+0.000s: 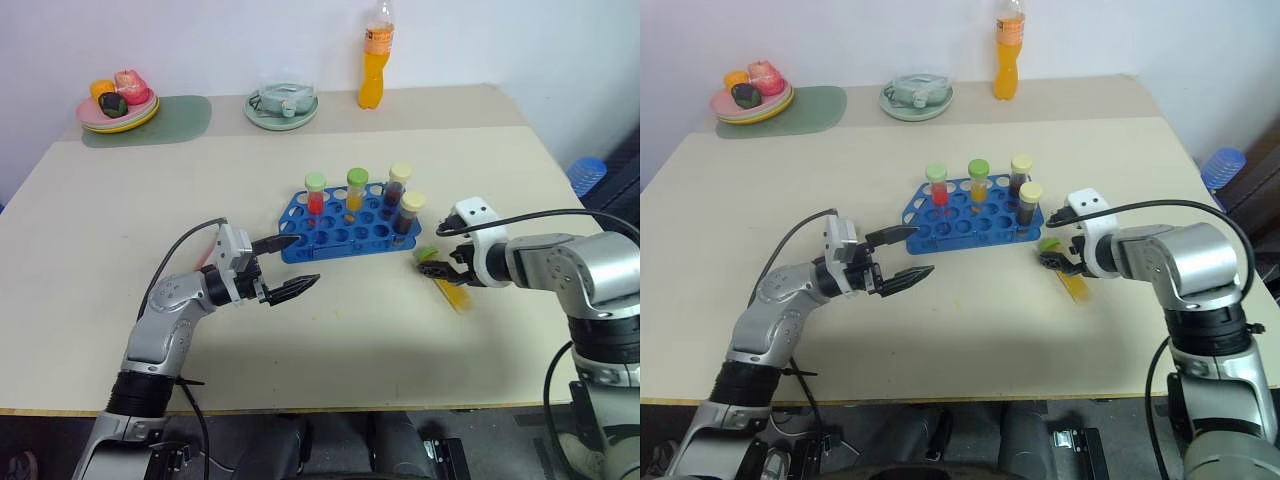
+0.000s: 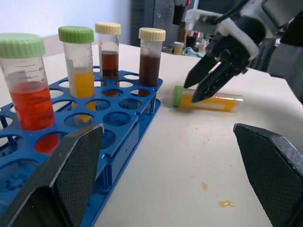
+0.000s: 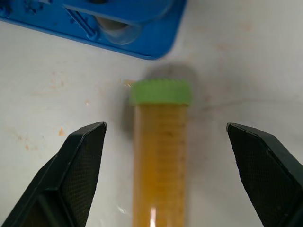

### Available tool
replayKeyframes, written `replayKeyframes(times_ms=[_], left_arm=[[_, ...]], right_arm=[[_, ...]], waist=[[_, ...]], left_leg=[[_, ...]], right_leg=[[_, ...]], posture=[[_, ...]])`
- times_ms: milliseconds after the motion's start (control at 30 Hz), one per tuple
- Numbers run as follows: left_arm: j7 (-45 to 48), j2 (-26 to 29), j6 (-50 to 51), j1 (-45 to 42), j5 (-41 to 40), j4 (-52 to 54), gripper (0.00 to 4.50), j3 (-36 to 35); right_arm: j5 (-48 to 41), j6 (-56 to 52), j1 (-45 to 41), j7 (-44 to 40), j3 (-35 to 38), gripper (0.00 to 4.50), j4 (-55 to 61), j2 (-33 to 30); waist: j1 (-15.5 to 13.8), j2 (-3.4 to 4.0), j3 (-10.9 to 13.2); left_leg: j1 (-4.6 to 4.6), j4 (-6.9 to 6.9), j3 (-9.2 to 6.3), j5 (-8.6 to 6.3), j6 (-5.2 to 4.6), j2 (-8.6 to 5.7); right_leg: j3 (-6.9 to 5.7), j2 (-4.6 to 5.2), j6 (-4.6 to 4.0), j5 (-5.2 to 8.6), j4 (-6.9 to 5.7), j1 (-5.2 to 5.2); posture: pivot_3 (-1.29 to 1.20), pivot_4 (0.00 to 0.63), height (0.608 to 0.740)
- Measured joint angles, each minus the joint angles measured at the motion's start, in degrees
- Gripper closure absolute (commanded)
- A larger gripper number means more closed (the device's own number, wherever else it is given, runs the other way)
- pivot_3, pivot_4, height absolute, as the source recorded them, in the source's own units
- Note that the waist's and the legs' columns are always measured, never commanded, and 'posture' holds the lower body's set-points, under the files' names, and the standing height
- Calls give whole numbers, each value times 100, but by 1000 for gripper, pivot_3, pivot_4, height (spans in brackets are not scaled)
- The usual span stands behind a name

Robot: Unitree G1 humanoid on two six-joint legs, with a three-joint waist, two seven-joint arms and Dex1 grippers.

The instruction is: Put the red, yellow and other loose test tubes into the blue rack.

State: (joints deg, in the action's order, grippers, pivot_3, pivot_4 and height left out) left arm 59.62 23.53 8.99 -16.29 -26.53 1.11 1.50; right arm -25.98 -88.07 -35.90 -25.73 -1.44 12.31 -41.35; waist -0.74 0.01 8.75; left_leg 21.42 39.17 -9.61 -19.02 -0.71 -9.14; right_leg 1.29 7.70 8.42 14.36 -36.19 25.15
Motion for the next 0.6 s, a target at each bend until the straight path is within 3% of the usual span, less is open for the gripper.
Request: replayKeyframes(times_ms=[67, 167, 333, 600], left_arm=[[0, 8, 38, 16, 0, 6, 0, -3], [-4, 10, 68, 41, 0, 13, 0, -3], [-7, 12, 73, 50, 0, 36, 0, -3], [-10, 15, 79, 83, 1, 125, 0, -1]], right_arm=[[29, -8, -57, 34, -107, 334, -51, 7], [149, 23, -72, 124, -330, 1193, -167, 13], [271, 159, -80, 105, -585, 3636, -97, -95], [337, 838, 256, -255, -1103, 3636, 448, -679]], waist=[[0, 0, 0], [5, 0, 0], [7, 0, 0], [-10, 0, 0]], left_leg=[[0, 0, -1, 0, 0, 0], [0, 0, 0, 0, 0, 0], [-1, -1, 0, 0, 0, 0], [1, -1, -1, 0, 0, 0]], right_leg=[[0, 0, 0, 0, 0, 0], [0, 0, 0, 0, 0, 1], [-1, -2, 0, 0, 0, 1], [-3, -1, 0, 0, 1, 1]], posture=[[0, 150, 740], [0, 150, 740], [0, 150, 740], [0, 150, 740]])
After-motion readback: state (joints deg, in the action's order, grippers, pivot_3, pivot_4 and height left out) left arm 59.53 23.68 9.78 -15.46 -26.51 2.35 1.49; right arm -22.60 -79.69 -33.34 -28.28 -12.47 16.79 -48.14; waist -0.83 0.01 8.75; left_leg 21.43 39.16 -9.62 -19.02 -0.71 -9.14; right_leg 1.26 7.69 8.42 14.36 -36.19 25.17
